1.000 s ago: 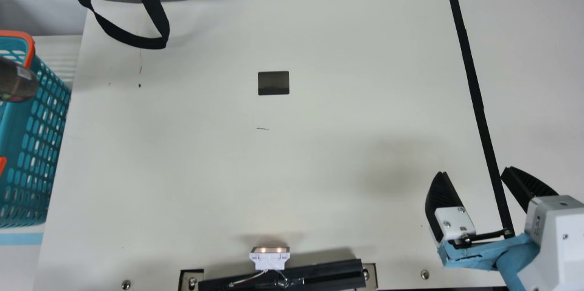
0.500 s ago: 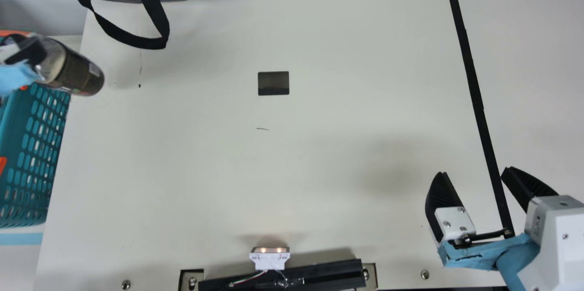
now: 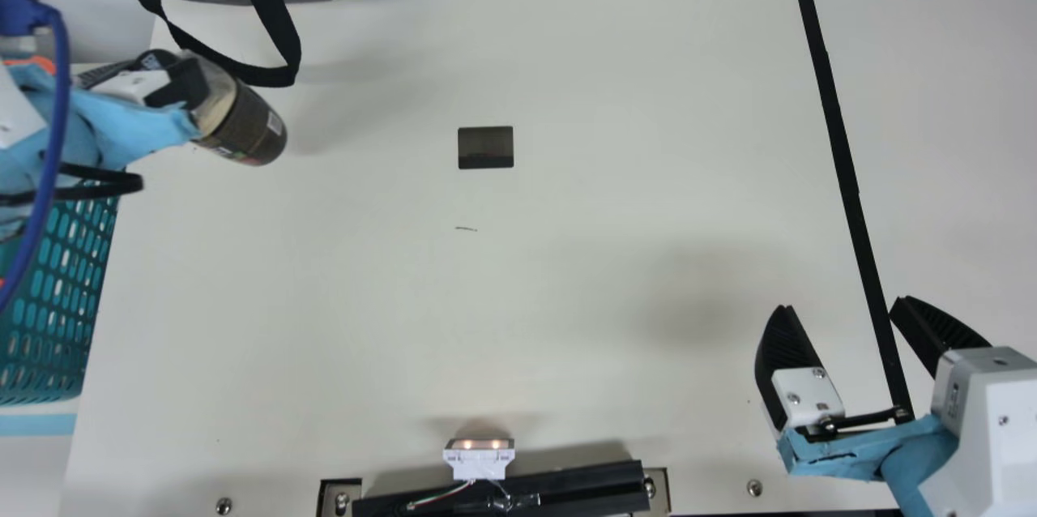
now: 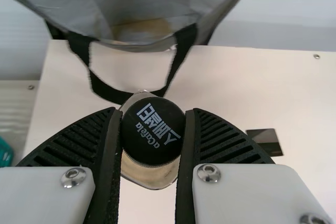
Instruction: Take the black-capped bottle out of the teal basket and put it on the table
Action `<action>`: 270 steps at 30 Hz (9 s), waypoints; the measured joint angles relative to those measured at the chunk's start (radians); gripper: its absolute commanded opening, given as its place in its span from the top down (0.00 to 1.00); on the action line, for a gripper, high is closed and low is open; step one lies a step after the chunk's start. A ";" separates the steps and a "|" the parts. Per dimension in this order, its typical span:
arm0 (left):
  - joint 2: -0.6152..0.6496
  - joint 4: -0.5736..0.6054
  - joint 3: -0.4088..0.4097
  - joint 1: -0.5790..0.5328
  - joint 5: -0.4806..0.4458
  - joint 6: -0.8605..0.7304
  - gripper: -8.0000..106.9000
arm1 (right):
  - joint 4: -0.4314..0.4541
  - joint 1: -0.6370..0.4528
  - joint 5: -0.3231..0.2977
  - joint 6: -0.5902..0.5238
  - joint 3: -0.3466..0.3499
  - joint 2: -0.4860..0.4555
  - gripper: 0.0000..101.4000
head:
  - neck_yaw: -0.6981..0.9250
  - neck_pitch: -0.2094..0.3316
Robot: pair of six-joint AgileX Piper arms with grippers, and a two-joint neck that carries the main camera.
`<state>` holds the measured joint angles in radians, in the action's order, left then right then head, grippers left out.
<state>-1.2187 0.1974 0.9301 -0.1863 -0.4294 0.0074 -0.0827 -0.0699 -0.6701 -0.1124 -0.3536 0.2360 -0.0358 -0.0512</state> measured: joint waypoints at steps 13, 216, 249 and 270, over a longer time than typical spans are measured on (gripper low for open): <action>-0.063 -0.189 0.069 -0.230 0.001 0.239 0.93 | 0.000 0.000 0.000 0.000 0.000 0.000 0.10 | 0.000 -0.005; 0.562 -0.667 -0.353 -0.129 0.022 0.546 0.00 | 0.002 0.000 0.000 0.000 0.000 0.000 0.10 | 0.000 0.000; 0.909 -0.359 -0.575 0.022 -0.061 0.269 0.00 | 0.002 0.000 0.001 0.000 0.000 0.000 0.10 | 0.000 0.000; 1.157 0.044 -0.577 0.335 -0.290 -0.148 0.00 | 0.003 0.000 -0.001 0.000 0.000 0.000 0.10 | 0.005 0.000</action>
<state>-0.0616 0.2418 0.3535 0.1482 -0.7190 -0.1404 -0.0796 -0.0699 -0.6708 -0.1124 -0.3536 0.2360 -0.0307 -0.0512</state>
